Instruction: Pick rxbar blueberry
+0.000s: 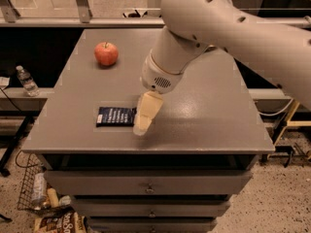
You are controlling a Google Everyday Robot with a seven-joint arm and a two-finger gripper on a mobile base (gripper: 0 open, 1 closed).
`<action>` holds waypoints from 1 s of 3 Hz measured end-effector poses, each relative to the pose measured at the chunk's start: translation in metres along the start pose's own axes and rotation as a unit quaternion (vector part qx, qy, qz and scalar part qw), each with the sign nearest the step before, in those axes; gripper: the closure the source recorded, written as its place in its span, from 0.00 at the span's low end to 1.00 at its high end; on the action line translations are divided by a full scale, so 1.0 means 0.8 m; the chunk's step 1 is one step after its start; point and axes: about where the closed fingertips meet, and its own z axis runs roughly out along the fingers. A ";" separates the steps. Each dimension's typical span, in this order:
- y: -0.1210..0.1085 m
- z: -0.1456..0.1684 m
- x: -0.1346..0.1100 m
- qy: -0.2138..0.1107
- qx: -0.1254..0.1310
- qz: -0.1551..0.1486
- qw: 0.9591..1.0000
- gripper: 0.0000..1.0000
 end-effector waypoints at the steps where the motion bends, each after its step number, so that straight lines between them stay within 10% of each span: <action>1: -0.001 0.016 -0.010 -0.013 -0.004 0.002 1.000 0.00; 3: -0.001 0.040 -0.034 -0.029 -0.009 -0.001 1.000 0.00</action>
Offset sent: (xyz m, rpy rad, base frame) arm 0.0066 0.0378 -0.0174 0.0861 0.0116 0.0020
